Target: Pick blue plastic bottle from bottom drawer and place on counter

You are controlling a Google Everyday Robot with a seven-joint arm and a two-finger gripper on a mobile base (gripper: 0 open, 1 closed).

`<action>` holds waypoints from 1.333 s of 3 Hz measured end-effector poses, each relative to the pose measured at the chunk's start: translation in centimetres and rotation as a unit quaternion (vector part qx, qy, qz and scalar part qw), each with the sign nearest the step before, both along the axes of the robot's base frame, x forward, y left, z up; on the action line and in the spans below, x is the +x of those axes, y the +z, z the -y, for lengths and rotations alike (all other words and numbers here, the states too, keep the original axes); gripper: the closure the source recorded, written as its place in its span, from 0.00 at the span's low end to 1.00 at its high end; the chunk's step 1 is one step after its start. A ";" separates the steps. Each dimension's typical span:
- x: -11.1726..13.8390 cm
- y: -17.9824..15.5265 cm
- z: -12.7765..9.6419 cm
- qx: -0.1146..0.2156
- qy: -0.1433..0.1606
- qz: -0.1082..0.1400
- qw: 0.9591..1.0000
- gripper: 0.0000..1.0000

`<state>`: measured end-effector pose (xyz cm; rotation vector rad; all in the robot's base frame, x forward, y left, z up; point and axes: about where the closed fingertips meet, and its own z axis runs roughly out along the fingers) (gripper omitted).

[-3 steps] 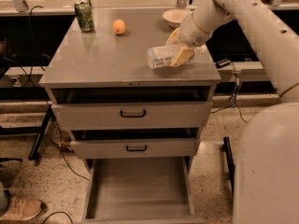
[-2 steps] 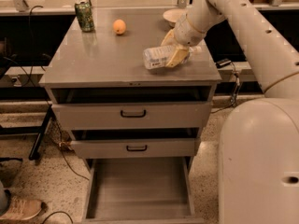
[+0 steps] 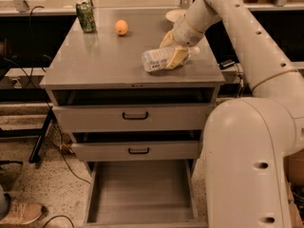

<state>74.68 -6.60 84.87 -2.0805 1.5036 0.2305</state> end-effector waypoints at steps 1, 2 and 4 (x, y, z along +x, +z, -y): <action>0.4 -0.1 -0.3 0.001 0.005 -0.002 1.000 0.11; 0.6 -0.2 -0.3 0.003 0.005 -0.003 1.000 0.00; 0.7 0.1 0.1 0.007 0.003 -0.001 1.000 0.00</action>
Offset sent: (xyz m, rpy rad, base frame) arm 0.0083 -0.0082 0.0069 -0.0025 0.0245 0.0177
